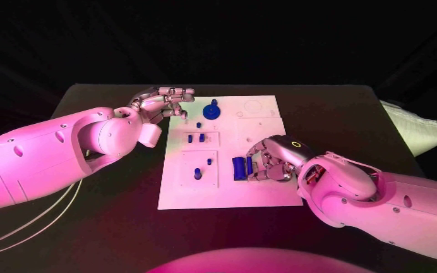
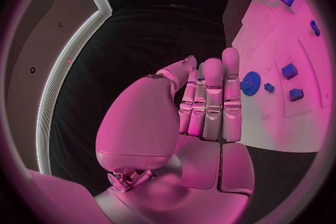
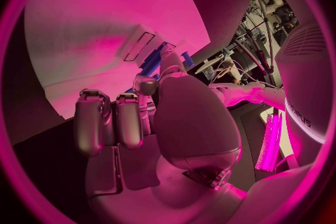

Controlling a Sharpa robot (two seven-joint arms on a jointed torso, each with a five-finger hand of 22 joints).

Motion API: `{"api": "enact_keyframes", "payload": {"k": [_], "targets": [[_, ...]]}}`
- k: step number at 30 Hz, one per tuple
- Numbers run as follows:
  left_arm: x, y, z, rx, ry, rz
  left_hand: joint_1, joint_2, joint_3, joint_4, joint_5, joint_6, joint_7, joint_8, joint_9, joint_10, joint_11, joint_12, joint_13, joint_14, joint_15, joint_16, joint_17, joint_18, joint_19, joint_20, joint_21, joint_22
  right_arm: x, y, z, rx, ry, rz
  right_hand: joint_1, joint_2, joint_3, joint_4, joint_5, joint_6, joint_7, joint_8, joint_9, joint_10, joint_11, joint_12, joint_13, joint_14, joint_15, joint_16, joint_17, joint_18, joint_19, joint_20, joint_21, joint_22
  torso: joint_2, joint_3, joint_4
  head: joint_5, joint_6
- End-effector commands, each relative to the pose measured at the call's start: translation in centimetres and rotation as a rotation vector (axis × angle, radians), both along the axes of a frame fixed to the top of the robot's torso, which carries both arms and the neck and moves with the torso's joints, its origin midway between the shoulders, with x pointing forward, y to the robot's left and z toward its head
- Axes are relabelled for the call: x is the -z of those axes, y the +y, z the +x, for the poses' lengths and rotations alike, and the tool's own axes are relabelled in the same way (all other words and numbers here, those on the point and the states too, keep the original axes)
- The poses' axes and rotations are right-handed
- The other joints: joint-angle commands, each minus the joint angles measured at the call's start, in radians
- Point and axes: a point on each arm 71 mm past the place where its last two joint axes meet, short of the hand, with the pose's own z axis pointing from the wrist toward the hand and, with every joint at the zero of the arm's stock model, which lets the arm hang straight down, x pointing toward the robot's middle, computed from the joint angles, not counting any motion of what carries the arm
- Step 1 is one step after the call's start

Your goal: Assemble the parts on the task board

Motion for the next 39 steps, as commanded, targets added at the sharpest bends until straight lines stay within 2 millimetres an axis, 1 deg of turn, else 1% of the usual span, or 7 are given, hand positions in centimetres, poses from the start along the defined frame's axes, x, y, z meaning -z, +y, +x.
{"api": "enact_keyframes", "payload": {"k": [1,10,19,24,28,34,39], "targets": [[-0.09,-0.22,-0.07,0.020,-0.005,-0.006,-0.007,0.003,-0.004,0.000,0.000,-0.005,0.002,-0.001,-0.001,-0.009,0.000,0.003,0.000,-0.007,0.002,0.004,-0.001,0.019,-0.005,0.000,-0.004,-0.001,0.22,0.00,-0.20,-0.027,0.027,-0.021,0.017,0.025,0.001,0.004,0.003,0.042,-0.015,0.025,0.001,0.000,0.004,-0.004,-0.001,0.063,-0.006,-0.006,0.050,-0.016,0.001,-0.005,0.001,-0.002,0.000,-0.0005,-0.0011,0.000,-0.002],[-0.08,-0.21,-0.07,0.022,-0.003,-0.006,-0.008,0.002,-0.005,0.000,0.001,-0.009,0.003,-0.002,-0.002,-0.012,0.002,0.004,0.000,-0.009,0.004,0.004,-0.003,0.018,-0.006,0.001,-0.005,-0.002,0.53,-0.57,-0.33,-0.060,0.036,-0.095,0.018,0.020,0.000,0.002,0.004,0.039,-0.015,0.023,-0.001,-0.004,0.005,-0.010,-0.006,0.062,-0.006,-0.008,0.047,-0.016,-0.001,-0.004,-0.001,-0.004,-0.001,0.0000,-0.0017,-0.002,-0.002],[-0.04,-0.26,-0.06,0.024,-0.001,-0.006,-0.009,0.002,-0.006,0.000,0.001,-0.011,0.004,-0.003,-0.002,-0.014,0.002,0.004,0.000,-0.009,0.004,0.004,-0.003,0.018,-0.006,0.002,-0.006,-0.002,0.51,-0.65,-0.28,-0.065,0.010,-0.124,0.014,0.013,-0.002,0.003,0.000,0.031,-0.012,0.018,-0.006,-0.012,0.007,-0.023,-0.017,0.061,-0.004,-0.010,0.045,-0.015,-0.003,-0.003,-0.003,-0.007,-0.001,0.0001,0.0014,-0.005,0.001],[-0.01,-0.25,-0.06,0.027,0.002,-0.006,-0.009,0.002,-0.006,0.000,0.001,-0.012,0.005,-0.003,-0.002,-0.015,0.003,0.004,0.000,-0.009,0.004,0.005,-0.003,0.018,-0.006,0.002,-0.006,-0.002,0.43,-0.71,-0.20,-0.059,-0.007,-0.126,0.011,0.010,-0.003,0.004,-0.002,0.022,-0.009,0.012,-0.010,-0.021,0.010,-0.036,-0.028,0.061,-0.002,-0.013,0.043,-0.014,-0.005,-0.002,-0.006,-0.011,0.000,-0.0005,-0.0002,-0.004,0.001],[0.04,-0.30,-0.10,0.035,0.010,-0.007,-0.011,0.002,-0.008,0.001,0.000,-0.014,0.006,-0.004,-0.002,-0.017,0.004,0.004,-0.001,-0.010,0.005,0.005,-0.004,0.018,-0.007,0.003,-0.007,-0.003,0.37,-0.80,-0.11,-0.045,-0.018,-0.124,0.010,-0.004,0.000,0.006,-0.004,-0.041,0.007,-0.021,-0.030,-0.049,0.023,-0.077,-0.061,0.061,0.008,-0.013,0.044,-0.013,-0.011,0.006,-0.012,-0.020,0.000,0.0000,0.0002,-0.003,0.002],[0.07,-0.31,-0.11,0.039,0.013,-0.008,-0.013,0.002,-0.009,0.002,0.000,-0.016,0.007,-0.005,-0.002,-0.020,0.005,0.005,-0.001,-0.012,0.006,0.005,-0.005,0.018,-0.008,0.004,-0.008,-0.003,0.37,-0.89,-0.07,-0.037,-0.020,-0.127,0.009,-0.012,0.004,0.009,-0.008,-0.054,0.011,-0.026,-0.036,-0.060,0.028,-0.092,-0.075,0.060,0.012,-0.014,0.043,-0.012,-0.013,0.010,-0.014,-0.023,0.000,-0.0009,0.0006,-0.003,0.000],[0.09,-0.32,-0.13,0.042,0.016,-0.008,-0.014,0.002,-0.009,0.002,0.000,-0.017,0.007,-0.005,-0.002,-0.020,0.005,0.005,-0.001,-0.012,0.007,0.005,-0.005,0.018,-0.008,0.004,-0.008,-0.004,0.40,-0.90,-0.06,-0.036,-0.018,-0.131,0.009,-0.019,0.007,0.012,-0.009,-0.060,0.014,-0.029,-0.040,-0.066,0.030,-0.100,-0.083,0.060,0.014,-0.016,0.041,-0.012,-0.014,0.013,-0.016,-0.025,0.000,-0.0001,0.0001,-0.002,0.000]]}}
